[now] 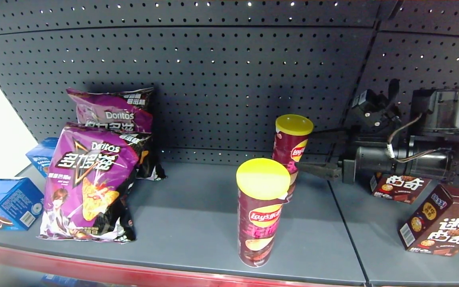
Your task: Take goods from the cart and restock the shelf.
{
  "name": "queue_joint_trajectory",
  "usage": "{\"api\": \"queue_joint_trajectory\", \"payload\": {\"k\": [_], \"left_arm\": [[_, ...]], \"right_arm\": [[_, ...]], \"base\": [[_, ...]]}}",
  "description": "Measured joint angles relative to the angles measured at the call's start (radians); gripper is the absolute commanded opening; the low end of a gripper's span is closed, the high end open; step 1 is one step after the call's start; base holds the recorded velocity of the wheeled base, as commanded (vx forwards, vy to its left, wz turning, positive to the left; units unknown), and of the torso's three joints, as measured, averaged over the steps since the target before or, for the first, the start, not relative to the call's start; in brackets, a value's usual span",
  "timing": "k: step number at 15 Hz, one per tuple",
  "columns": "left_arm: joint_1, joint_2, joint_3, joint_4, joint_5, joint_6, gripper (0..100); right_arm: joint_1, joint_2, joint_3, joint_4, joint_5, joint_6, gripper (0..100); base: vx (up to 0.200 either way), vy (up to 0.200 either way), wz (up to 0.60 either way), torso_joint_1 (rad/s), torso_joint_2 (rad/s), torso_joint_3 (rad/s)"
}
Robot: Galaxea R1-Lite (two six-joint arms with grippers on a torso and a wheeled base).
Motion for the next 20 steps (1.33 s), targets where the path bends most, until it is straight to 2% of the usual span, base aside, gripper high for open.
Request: {"api": "queue_joint_trajectory", "payload": {"k": [2,5,8,10,13,16,20], "left_arm": [[0.0,0.0,0.0,0.0,0.0,0.0,100],[0.0,0.0,0.0,0.0,0.0,0.0,100],[0.0,0.0,0.0,0.0,0.0,0.0,100],[0.0,0.0,0.0,0.0,0.0,0.0,100],[0.0,0.0,0.0,0.0,0.0,0.0,100],[0.0,0.0,0.0,0.0,0.0,0.0,100],[0.0,0.0,0.0,0.0,0.0,0.0,100]], "right_arm": [[0.006,-0.04,-0.007,0.036,-0.054,0.0,100],[0.073,-0.142,-0.009,0.128,-0.237,0.015,100],[0.173,-0.279,0.013,0.211,-0.576,0.099,100],[0.212,-0.345,0.042,0.216,-0.723,0.132,100],[0.245,-0.393,0.099,0.207,-0.888,0.215,100],[0.291,-0.372,0.123,0.18,-0.96,0.287,100],[0.319,-0.25,0.124,0.061,-1.065,0.349,100]], "base": [[0.0,0.0,0.0,0.0,0.0,0.0],[0.0,0.0,0.0,0.0,0.0,0.0],[0.0,0.0,0.0,0.0,0.0,0.0],[0.0,0.0,0.0,0.0,0.0,0.0],[0.0,0.0,0.0,0.0,0.0,0.0],[0.0,0.0,0.0,0.0,0.0,0.0],[0.0,0.0,0.0,0.0,0.0,0.0]]}}
